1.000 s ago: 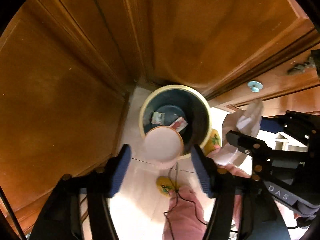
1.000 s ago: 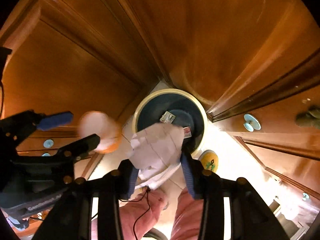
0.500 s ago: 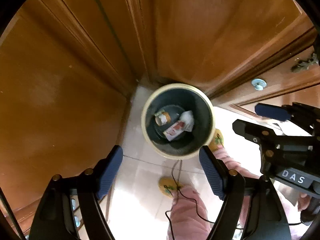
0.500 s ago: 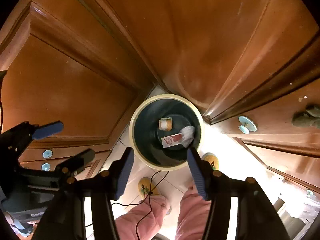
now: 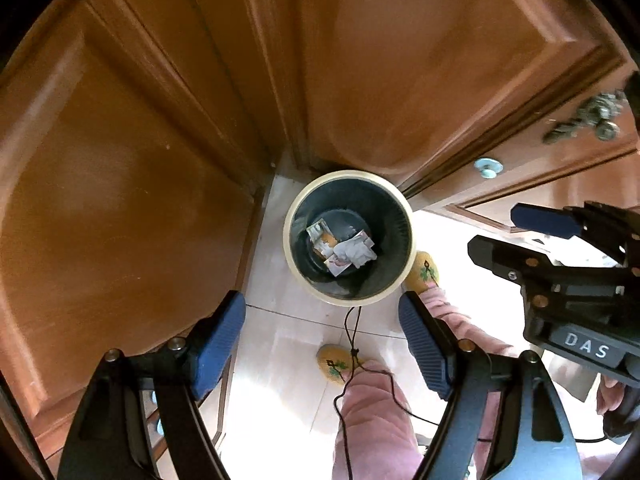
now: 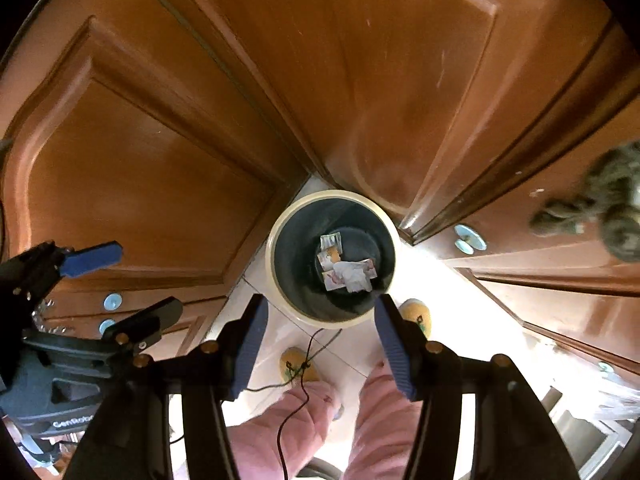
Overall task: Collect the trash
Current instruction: 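Raise both tools back toward the counter trash pile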
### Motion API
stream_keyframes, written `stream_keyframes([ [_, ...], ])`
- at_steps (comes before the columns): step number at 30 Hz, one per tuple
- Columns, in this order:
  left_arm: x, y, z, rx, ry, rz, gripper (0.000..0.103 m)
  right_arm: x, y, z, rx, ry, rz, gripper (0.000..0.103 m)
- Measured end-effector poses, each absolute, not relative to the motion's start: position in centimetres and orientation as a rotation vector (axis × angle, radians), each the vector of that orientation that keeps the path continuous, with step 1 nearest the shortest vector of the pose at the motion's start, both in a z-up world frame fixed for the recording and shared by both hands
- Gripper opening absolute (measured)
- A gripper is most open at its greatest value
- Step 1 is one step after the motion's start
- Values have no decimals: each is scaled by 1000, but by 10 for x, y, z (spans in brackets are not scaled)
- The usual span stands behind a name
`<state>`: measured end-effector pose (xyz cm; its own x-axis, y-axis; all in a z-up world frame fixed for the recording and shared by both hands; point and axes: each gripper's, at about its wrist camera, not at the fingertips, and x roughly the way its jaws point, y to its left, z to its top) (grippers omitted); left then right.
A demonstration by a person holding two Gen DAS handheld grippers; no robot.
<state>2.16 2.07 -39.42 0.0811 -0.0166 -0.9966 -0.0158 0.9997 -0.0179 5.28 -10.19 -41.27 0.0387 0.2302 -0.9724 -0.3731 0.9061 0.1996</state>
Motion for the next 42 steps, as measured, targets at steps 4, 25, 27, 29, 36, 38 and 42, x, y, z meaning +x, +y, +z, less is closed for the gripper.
stream_keyframes([
  [4,17,11,-362,-4,1473,-29,77,46,-102,-380,-166,1425,470,56],
  [25,50,-38,-129,99,1201,-64,81,55,-147,-145,-165,1148,502,56],
  [27,59,-46,-110,110,1165,-67,81,61,-156,-126,-152,1126,494,56],
  [29,71,-54,-91,109,1129,-73,81,69,-166,-106,-155,1095,485,56],
  [36,129,-78,-40,116,1053,-98,82,110,-188,-46,-243,972,467,56],
  [38,148,-85,-23,142,1029,-85,85,129,-196,-29,-252,942,472,56],
  [42,196,-92,-9,158,997,-71,91,173,-214,-7,-233,914,468,56],
])
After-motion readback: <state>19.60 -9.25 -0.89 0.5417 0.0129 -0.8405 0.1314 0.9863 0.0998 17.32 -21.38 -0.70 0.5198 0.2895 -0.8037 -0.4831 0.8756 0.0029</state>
